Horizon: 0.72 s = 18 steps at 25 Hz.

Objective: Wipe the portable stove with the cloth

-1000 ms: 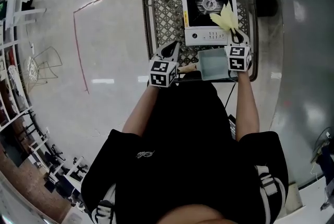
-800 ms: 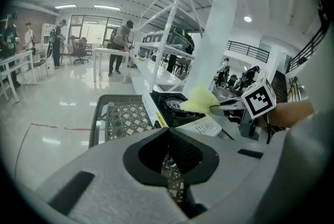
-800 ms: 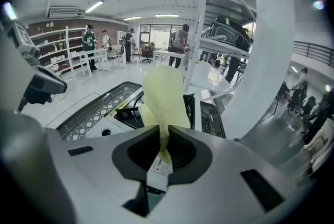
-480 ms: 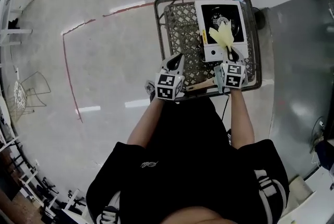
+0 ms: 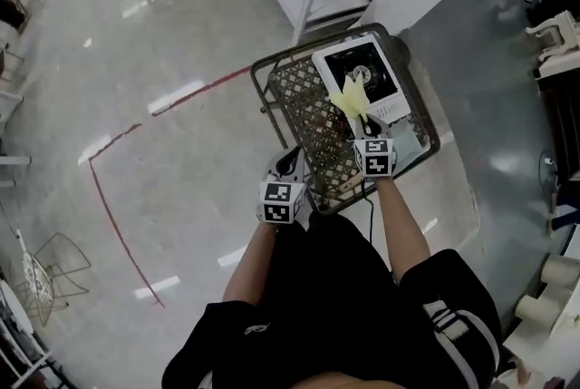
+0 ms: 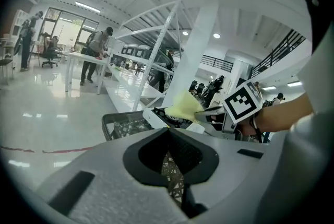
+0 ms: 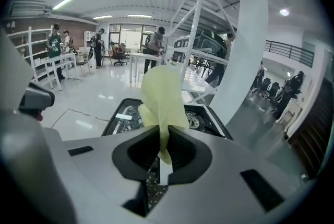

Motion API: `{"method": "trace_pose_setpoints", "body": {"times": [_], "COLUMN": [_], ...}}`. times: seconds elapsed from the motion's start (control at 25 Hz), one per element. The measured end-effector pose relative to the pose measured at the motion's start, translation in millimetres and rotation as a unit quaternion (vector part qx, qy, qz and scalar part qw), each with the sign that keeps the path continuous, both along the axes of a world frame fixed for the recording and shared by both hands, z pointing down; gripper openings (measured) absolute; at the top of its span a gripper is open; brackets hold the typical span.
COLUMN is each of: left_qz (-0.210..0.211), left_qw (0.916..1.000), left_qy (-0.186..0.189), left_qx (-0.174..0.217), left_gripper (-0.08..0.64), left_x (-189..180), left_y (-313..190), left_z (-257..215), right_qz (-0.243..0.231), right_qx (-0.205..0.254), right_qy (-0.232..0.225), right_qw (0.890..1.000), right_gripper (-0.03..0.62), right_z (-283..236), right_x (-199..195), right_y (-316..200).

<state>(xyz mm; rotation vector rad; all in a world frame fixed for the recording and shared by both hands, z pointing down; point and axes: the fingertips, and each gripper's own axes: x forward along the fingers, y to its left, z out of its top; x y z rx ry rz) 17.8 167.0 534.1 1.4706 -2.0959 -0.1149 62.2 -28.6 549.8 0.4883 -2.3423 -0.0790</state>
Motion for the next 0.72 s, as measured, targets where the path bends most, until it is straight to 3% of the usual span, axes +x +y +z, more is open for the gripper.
{"method": "trace_pose_setpoints", "body": {"times": [0.32,0.48,0.72], "left_qz": [0.053,0.091,0.141], "left_qw": [0.9985,0.9953,0.9865], "left_qy": [-0.003,-0.002,-0.014], "left_qx": [-0.007,-0.033,-0.082], "left_gripper": [0.018,0.018,0.018], "left_x": [-30.9,-38.9,-81.7], "left_y": [-10.1,-28.2,-65.5], "left_z": [-6.1,7.4,17.0], "right_qz": [0.037,0.051,0.034], "right_qx": [-0.011,-0.018,-0.006], "right_qy": [-0.022,-0.022,-0.009], "right_qw": [0.999,0.998,0.999], "right_gripper": [0.031,0.031,0.031], "right_z": [-0.6,9.1,20.9], "right_x": [-13.7,-19.3,-48.0], "right_y": [8.4,3.8,-11.5]}}
